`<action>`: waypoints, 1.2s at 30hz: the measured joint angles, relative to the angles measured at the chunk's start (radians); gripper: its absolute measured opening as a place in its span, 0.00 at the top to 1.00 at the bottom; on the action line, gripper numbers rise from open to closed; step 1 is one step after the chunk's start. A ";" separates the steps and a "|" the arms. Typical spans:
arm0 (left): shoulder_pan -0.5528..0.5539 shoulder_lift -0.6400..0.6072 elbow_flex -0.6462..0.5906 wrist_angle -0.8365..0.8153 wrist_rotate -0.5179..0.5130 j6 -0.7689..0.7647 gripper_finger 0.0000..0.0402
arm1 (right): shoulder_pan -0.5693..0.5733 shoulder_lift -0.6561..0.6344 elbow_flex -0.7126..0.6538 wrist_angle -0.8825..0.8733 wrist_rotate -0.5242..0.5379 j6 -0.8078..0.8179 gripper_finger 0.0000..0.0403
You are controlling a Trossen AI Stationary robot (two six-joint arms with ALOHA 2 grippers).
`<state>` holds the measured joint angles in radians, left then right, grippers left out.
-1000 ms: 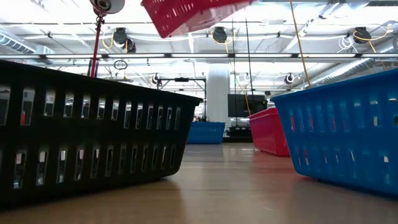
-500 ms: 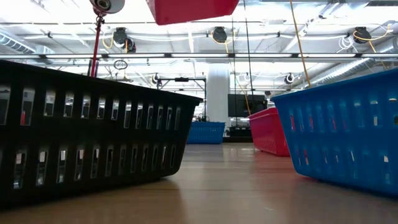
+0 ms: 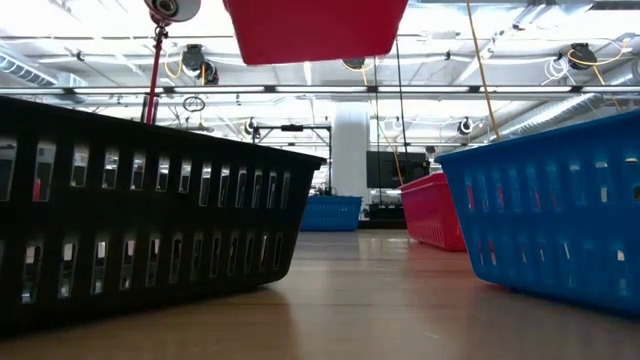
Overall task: Stack baskets by color
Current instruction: Stack the bottom red bin on top of the top red bins
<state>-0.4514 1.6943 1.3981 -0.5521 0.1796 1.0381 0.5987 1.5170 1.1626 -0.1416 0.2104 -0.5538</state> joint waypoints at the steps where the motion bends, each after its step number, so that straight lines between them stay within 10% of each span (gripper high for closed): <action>1: 0.004 0.000 -0.006 0.001 0.010 -0.003 0.97 | 0.000 0.006 0.000 0.017 0.002 -0.015 0.59; 36: 0.009 0.001 -0.027 0.178 -0.053 -0.079 0.87 | 0.007 0.019 0.002 0.007 -0.072 -0.113 0.98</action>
<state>-0.4427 1.6951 1.3713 -0.3744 0.1266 0.9594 0.6060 1.5360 1.1641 -0.1344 0.1382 -0.6666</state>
